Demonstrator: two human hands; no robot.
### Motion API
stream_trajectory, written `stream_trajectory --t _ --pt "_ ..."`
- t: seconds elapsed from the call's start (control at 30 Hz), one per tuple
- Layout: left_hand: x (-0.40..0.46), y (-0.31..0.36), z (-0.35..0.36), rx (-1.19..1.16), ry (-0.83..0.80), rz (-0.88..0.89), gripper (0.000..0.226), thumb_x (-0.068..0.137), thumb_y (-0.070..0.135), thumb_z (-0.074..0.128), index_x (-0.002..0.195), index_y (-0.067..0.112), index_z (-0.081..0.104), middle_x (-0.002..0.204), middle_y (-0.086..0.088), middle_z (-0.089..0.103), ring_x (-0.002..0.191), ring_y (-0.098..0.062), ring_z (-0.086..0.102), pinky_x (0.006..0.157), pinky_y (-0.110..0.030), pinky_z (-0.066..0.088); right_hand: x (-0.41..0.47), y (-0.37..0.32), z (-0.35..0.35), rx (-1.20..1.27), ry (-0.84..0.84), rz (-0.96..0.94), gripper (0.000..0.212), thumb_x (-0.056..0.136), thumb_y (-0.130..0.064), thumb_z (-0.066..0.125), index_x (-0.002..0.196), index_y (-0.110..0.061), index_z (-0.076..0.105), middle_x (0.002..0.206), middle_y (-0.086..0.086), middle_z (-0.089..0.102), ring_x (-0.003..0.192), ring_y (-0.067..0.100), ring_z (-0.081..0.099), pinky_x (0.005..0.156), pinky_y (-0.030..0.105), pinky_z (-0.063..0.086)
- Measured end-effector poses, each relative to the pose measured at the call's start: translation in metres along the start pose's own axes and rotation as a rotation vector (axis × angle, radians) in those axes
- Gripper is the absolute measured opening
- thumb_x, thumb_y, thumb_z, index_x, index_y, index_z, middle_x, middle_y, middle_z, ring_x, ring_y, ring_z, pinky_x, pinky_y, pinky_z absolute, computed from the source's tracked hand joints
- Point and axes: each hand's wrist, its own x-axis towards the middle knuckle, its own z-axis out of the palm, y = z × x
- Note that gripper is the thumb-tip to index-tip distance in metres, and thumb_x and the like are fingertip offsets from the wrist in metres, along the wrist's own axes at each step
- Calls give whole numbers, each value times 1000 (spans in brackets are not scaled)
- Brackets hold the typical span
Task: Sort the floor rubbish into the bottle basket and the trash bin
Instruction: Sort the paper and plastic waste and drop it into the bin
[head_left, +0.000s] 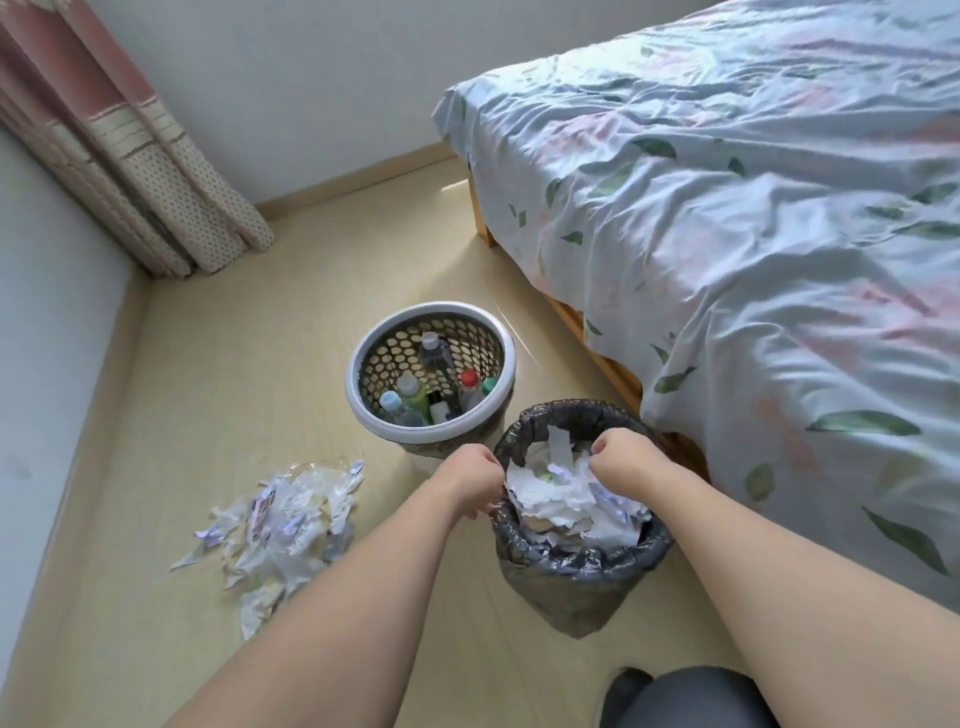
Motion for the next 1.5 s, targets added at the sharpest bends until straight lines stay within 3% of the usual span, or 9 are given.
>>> stream_trajectory --t 0.17,0.37,0.57,0.67,0.9,1.07,1.27,1.37,1.5 --pt "-27 -54 -70 28 35 -21 23 84 8 40 97 11 59 93 -10 66 68 -23 59 61 -28 41 -25 -81 23 -79 -67 -144 25 92 -10 47 69 -19 44 72 -1 47 77 21 51 54 21 36" --pt "-57 -164 -166 -21 151 -95 24 84 8 36 93 13 57 89 -11 66 64 -25 55 59 -26 38 -61 -209 99 -152 -176 -338 26 89 -18 51 109 -13 67 110 5 67 101 22 61 91 36 53" --pt "-64 -326 -242 -56 340 -203 20 87 8 40 76 13 56 76 -12 58 72 -28 53 58 -27 37 -70 -332 205 -250 -269 -473 41 89 -18 48 129 -20 56 126 2 58 98 18 58 81 26 47" --pt "-48 -409 -256 -61 467 -302 21 93 14 41 97 11 61 102 -10 65 97 -31 60 72 -30 43 -51 -378 255 -330 -282 -556 41 87 -16 46 126 -22 58 120 1 61 93 19 60 83 29 51" --pt "55 -556 -239 -212 518 -482 43 92 19 43 135 17 46 125 -9 55 106 -29 58 85 -34 48 41 -441 380 -427 -332 -660 39 92 -10 40 128 -16 54 109 1 60 64 9 55 55 22 44" --pt "145 -591 -206 -268 666 -416 59 95 30 53 149 20 32 136 -13 45 119 -32 49 98 -38 41 116 -450 455 -546 -323 -720 40 91 -13 44 130 -17 51 119 2 59 93 22 62 76 30 50" --pt "184 -608 -156 87 1104 -321 32 88 40 45 112 29 62 101 3 53 82 -25 51 74 -38 43 156 -462 541 -676 -261 -950 39 96 -30 47 132 -17 50 118 6 56 109 28 53 90 38 45" --pt "191 -614 -151 121 1157 -317 23 90 38 44 98 25 61 96 2 52 78 -24 47 72 -37 42 163 -459 571 -771 -205 -1026 30 97 -29 42 118 -16 60 115 5 58 108 28 51 91 36 40" --pt "192 -619 -148 113 1185 -270 11 91 26 47 93 22 58 100 1 55 78 -26 49 69 -38 42 162 -455 576 -743 -162 -1054 31 101 -29 40 95 -12 65 100 6 60 94 28 53 75 33 35"
